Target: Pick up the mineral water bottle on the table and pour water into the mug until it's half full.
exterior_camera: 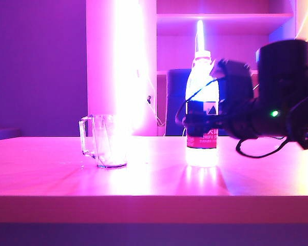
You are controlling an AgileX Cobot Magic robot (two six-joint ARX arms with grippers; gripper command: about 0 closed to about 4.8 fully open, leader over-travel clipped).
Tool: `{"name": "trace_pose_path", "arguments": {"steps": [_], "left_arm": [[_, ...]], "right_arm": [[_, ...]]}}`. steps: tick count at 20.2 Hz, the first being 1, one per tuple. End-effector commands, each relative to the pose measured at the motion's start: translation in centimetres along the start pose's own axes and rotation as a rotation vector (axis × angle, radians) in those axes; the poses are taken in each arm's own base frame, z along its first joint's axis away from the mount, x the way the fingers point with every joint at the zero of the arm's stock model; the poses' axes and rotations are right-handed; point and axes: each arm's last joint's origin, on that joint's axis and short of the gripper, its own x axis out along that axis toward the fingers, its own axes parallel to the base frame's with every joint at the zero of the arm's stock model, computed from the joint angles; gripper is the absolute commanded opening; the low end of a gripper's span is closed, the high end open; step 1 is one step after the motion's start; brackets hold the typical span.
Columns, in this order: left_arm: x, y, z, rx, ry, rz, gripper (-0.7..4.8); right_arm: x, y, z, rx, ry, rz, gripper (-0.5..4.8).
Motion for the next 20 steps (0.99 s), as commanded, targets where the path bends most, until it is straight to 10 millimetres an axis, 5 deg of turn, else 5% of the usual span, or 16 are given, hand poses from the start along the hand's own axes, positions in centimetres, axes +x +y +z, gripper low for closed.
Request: {"name": "trace_pose_path", "arguments": {"steps": [1, 4, 8, 15, 20], "left_arm": [[-0.1, -0.1, 0.2, 0.008, -0.012, -0.007, -0.05], [-0.1, -0.1, 0.2, 0.007, -0.012, -0.007, -0.05], [-0.1, -0.1, 0.2, 0.008, -0.012, -0.007, -0.05], [-0.1, 0.0, 0.2, 0.008, -0.013, -0.003, -0.05], [-0.1, -0.1, 0.3, 0.013, -0.023, -0.002, -0.05]], "right_arm": [[0.9, 0.0, 0.2, 0.002, -0.021, -0.025, 4.79], [2.0, 0.0, 0.0, 0.001, -0.005, -0.040, 4.79], [2.2, 0.0, -0.1, 0.000, 0.004, -0.040, 2.90], [2.0, 0.1, 0.9, -0.175, 0.076, -0.039, 2.51], [1.0, 0.0, 3.9, -0.462, 0.222, -0.077, 2.51]]}}
